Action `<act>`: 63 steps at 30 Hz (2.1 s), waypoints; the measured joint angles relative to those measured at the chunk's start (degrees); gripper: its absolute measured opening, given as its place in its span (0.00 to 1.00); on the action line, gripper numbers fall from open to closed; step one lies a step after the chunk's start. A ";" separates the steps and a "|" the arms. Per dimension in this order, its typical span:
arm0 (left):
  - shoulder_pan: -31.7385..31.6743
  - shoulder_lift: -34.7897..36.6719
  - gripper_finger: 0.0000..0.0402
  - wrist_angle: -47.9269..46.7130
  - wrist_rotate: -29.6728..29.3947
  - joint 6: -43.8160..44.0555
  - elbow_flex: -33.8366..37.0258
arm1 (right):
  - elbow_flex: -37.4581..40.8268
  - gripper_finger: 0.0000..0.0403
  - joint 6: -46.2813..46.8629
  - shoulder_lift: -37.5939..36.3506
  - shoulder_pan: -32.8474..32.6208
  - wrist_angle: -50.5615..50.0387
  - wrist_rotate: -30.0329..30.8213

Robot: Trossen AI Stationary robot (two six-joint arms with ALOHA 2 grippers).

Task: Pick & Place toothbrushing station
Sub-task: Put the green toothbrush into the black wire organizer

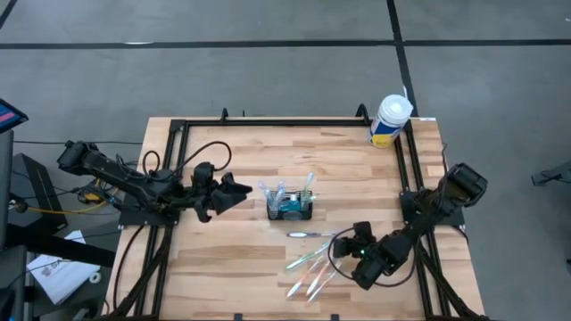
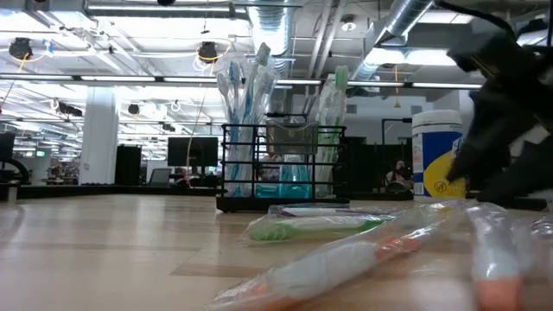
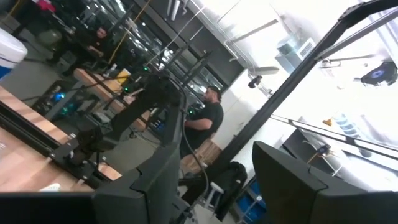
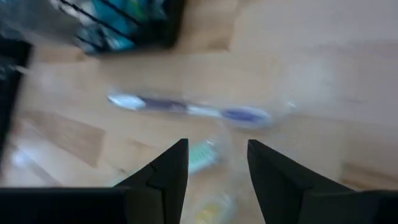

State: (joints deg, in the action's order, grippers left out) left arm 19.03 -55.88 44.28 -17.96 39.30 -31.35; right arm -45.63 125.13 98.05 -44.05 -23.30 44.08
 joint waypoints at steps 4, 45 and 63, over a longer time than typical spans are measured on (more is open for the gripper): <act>0.00 0.00 0.49 -0.05 0.03 0.16 0.00 | -0.04 0.39 -0.42 -0.69 1.33 0.59 0.97; -1.33 0.02 0.49 -2.26 3.60 1.91 0.00 | -5.51 0.39 -1.97 -0.32 -3.12 -2.45 -0.53; -5.36 0.02 0.49 -2.28 8.97 3.51 0.00 | -4.96 0.39 -2.08 -0.29 2.63 -7.54 -8.97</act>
State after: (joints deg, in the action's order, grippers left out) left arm 13.67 -55.86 41.99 -8.99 42.80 -31.35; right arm -50.59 123.04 97.76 -41.42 -30.84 35.11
